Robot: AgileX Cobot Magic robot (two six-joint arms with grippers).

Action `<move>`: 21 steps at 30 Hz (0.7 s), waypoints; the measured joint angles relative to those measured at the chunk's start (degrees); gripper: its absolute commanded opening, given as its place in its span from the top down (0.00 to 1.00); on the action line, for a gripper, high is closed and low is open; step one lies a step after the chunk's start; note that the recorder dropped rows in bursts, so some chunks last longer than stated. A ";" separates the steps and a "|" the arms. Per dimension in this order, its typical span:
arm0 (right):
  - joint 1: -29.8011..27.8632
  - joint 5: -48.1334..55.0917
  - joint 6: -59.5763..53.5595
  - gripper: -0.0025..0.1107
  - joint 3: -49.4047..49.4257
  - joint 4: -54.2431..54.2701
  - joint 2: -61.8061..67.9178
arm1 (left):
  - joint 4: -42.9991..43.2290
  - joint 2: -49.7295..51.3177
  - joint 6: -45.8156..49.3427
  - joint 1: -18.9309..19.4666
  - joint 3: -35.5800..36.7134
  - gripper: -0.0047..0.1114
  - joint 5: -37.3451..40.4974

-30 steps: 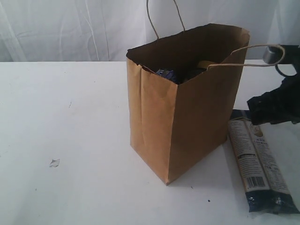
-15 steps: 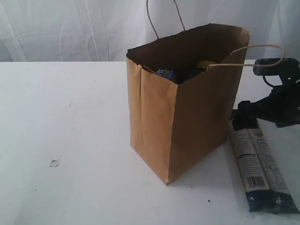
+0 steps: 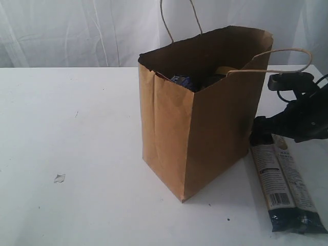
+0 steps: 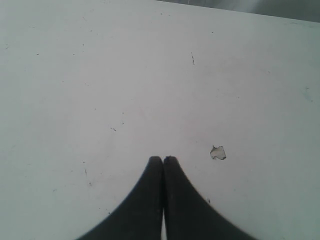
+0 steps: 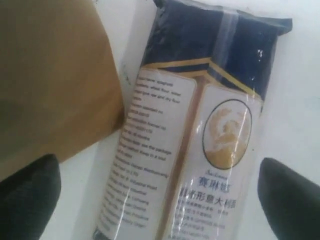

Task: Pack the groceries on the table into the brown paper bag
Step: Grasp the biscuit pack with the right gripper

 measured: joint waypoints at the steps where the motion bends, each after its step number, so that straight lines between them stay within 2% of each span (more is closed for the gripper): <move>1: 0.00 -0.32 0.00 0.05 -0.20 -0.28 0.62 | 0.00 0.00 0.00 0.00 0.00 0.96 0.00; 10: 0.08 -8.53 -0.47 0.05 -1.24 -1.58 4.89 | 0.00 0.00 0.00 0.00 0.00 0.96 0.00; 21: 2.73 -11.64 -0.75 0.05 -1.36 -2.33 8.57 | 0.00 0.00 0.00 0.00 0.00 0.96 0.00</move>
